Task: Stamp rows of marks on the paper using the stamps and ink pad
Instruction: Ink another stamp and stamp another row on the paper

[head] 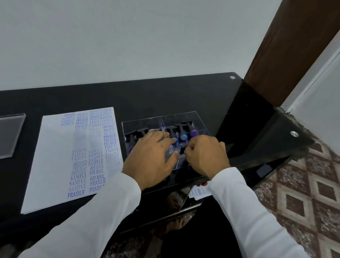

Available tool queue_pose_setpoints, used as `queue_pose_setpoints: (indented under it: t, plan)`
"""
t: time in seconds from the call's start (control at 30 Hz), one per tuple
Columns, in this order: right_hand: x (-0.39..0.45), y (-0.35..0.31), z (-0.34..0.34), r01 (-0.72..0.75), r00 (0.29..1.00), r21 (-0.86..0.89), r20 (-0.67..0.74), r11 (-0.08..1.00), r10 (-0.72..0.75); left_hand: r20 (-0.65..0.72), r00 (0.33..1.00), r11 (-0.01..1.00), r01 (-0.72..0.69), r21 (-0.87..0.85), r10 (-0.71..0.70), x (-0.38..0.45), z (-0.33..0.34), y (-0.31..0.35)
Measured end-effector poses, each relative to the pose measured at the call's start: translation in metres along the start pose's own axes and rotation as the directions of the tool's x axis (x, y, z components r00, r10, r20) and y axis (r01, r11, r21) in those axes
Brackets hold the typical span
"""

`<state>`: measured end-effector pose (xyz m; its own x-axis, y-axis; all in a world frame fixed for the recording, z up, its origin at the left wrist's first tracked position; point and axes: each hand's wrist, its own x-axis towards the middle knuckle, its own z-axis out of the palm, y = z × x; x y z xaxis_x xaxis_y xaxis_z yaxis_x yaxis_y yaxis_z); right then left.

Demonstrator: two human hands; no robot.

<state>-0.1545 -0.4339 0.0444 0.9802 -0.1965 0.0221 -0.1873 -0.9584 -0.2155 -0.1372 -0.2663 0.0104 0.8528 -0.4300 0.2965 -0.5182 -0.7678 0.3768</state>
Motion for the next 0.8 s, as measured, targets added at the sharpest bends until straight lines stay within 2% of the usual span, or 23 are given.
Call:
queue_pose_setpoints:
  t: [0.13, 0.4, 0.67, 0.8]
  plan:
    - [0.004, -0.002, 0.001, -0.008, 0.997, -0.024, 0.077, 1.000, 0.010, 0.004, 1.000, 1.000, 0.003, 0.014, -0.003, 0.000, 0.001, -0.001]
    - [0.006, -0.007, 0.002, -0.035, 0.995, -0.059, 0.094, 0.998, 0.040, 0.010, 1.000, 1.000, 0.012, 0.026, -0.013, 0.000, 0.000, 0.000]
    - [0.000, -0.011, 0.000, -0.019, 1.000, 0.085, -0.011, 0.996, 0.020, 0.015, 1.000, 0.999, 0.024, 0.038, -0.025, -0.001, 0.000, 0.001]
    - [-0.002, -0.013, -0.004, -0.034, 0.999, 0.145, 0.005, 0.989, 0.034, 0.017, 0.999, 0.999, 0.028, 0.036, -0.028, -0.001, -0.001, 0.001]
